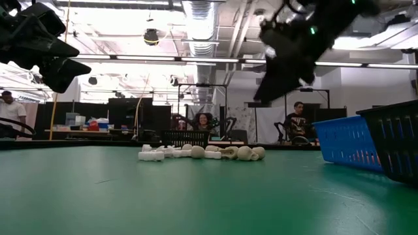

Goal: Sort Halloween decoration
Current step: Put the gray skull toy into the top black bin

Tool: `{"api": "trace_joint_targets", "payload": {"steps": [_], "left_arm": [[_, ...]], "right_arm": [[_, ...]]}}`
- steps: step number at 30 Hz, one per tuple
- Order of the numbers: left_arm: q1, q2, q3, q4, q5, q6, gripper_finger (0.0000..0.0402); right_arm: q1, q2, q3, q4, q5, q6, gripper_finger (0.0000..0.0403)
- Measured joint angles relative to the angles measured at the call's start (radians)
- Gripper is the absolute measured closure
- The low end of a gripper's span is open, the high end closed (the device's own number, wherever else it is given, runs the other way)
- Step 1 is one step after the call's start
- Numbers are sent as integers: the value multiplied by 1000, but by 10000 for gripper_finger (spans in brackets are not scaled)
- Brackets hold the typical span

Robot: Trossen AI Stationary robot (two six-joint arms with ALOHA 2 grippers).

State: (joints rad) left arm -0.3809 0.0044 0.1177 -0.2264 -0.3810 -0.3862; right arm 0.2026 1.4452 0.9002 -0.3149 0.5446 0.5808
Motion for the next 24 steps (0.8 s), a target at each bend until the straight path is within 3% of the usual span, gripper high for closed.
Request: {"api": "trace_joint_targets", "payload": {"steps": [5, 10, 14, 24], "left_arm": [[0, 0, 0, 0, 0, -16, 213], [0, 0, 0, 0, 0, -23, 213], [0, 0, 0, -1, 0, -32, 213], [0, 0, 0, -1, 0, -28, 213]], "right_arm": [[2, 106, -32, 73, -2, 13, 223], [-40, 198, 12, 73, -117, -30, 222], [-61, 227, 40, 74, -206, -39, 222], [-61, 229, 45, 34, -214, 1, 223]]}}
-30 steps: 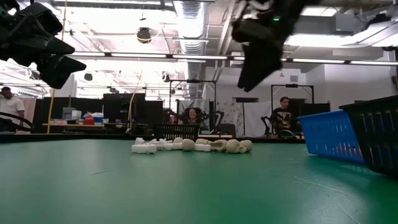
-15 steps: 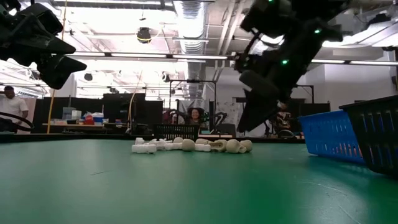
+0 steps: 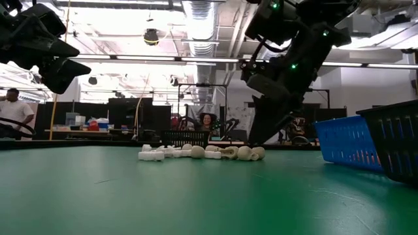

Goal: Sort Halloween decoration
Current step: Put the gray skull toy into the top black bin

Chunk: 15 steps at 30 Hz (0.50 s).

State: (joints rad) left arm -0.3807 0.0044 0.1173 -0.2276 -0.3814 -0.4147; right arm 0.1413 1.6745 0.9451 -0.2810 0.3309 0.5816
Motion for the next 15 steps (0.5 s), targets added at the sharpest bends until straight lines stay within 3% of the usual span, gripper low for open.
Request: {"api": "trace_joint_targets", "payload": {"steps": [15], "left_arm": [[0, 0, 0, 0, 0, 10, 213]], "right_arm": [[0, 93, 4, 30, -26, 45, 223]]}}
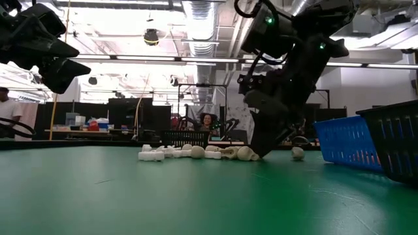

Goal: Sort Halloween decoration
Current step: Put the gray skull toy into the top black bin

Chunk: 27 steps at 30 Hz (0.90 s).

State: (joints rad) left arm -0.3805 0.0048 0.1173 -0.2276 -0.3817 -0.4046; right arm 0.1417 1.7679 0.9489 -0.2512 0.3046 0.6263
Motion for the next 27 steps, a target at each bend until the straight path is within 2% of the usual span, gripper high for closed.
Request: {"api": "trace_joint_targets", "payload": {"steps": [5, 9, 15, 17, 21, 27], "left_arm": [[0, 0, 0, 0, -6, 0, 213], [0, 0, 0, 0, -16, 0, 213], [0, 0, 0, 0, -20, 0, 213], [0, 0, 0, 0, -26, 0, 213], [0, 0, 0, 1, -31, -4, 213], [1, 0, 0, 3, -19, -28, 213]], "right_arm": [[-8, -24, -3, -7, -7, -19, 228], [-35, -108, 4, -62, -33, -88, 231], [-77, -229, 133, -447, -102, -227, 232], [-97, -226, 175, -521, -141, -252, 232], [-138, -160, 232, -612, -287, -266, 229], [-162, -36, 292, -723, -335, -317, 214]]}}
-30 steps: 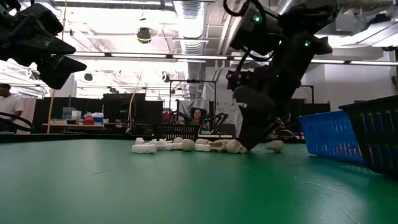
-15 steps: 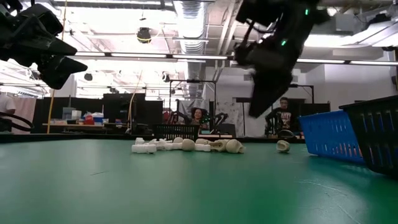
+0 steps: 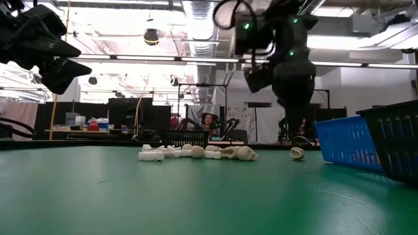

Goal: Sort Halloween decoration
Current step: Put the gray skull toy into the top black bin

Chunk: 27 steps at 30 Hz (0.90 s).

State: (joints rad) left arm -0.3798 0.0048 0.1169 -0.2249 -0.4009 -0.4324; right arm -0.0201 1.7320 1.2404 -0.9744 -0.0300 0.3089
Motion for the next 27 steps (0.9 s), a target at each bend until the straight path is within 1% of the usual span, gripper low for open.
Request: {"api": "trace_joint_targets", "payload": {"steps": [5, 7, 11, 17, 27], "left_arm": [[0, 0, 0, -1, 30, -2, 213], [0, 0, 0, -1, 30, -1, 213], [0, 0, 0, -2, 30, 3, 213], [0, 0, 0, -2, 29, 4, 213], [0, 0, 0, -2, 29, 2, 213]], "right_arm": [[-3, 66, 28, -16, -109, -4, 201], [-2, 79, 31, -20, -123, -4, 198], [1, 92, 30, -60, -105, -1, 198], [-1, 89, 30, -2, -76, 5, 199], [0, 90, 26, 7, -74, 7, 200]]}}
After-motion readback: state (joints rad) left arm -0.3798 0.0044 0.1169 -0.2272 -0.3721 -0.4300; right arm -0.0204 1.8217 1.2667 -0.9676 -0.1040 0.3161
